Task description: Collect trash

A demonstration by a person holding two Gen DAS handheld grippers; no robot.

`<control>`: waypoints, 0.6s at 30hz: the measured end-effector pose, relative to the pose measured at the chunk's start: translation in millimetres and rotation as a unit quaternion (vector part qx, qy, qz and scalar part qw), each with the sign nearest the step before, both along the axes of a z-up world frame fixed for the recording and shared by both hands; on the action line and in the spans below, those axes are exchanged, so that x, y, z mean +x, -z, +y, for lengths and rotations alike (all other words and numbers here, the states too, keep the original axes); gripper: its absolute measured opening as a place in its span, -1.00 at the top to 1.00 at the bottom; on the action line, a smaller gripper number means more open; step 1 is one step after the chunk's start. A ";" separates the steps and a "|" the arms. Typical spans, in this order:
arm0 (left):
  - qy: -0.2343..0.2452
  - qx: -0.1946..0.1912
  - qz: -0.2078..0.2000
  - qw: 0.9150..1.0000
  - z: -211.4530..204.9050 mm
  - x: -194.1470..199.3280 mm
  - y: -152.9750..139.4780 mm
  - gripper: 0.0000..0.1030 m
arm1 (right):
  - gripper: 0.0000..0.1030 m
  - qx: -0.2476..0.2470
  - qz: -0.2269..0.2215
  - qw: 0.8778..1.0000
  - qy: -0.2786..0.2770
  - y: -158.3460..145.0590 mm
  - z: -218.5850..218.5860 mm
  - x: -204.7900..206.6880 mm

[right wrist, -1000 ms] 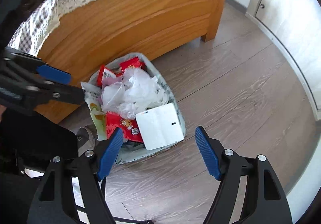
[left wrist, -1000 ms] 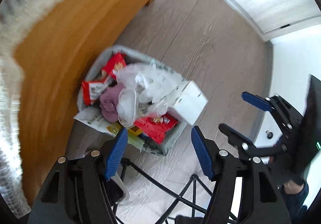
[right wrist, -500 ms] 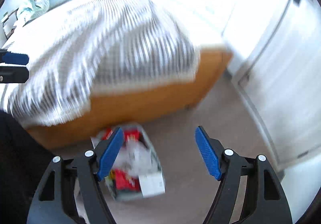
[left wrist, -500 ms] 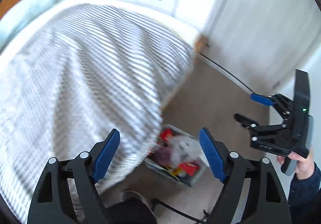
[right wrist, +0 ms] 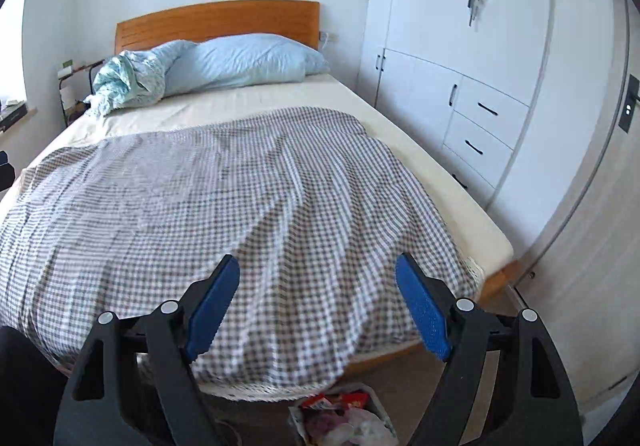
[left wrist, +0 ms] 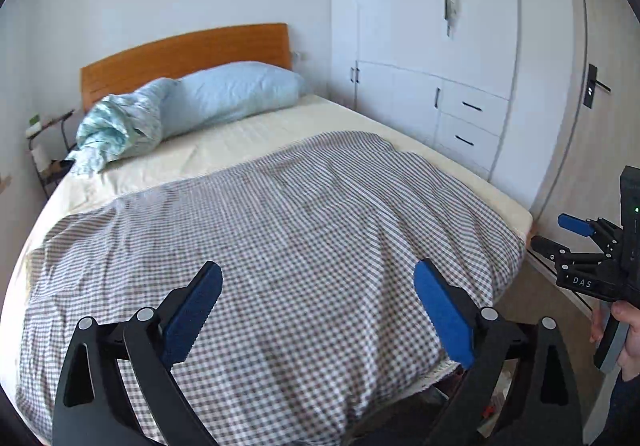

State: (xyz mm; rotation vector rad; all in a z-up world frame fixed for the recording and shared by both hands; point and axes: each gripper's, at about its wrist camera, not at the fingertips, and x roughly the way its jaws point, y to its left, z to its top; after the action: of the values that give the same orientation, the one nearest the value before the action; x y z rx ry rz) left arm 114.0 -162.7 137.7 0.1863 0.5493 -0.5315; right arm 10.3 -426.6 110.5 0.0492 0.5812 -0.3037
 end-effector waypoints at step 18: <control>-0.172 -0.079 -0.170 0.967 161.5 -56.2 -57.4 -0.85 | -0.68 -0.028 -0.175 0.974 -0.139 -71.5 131.1 16.9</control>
State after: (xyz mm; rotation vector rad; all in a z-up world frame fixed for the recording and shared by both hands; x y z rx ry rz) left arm 57.7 -1.2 195.1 0.0263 0.1957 -0.1947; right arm 27.2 -295.5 182.1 -0.0339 0.2243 -0.0361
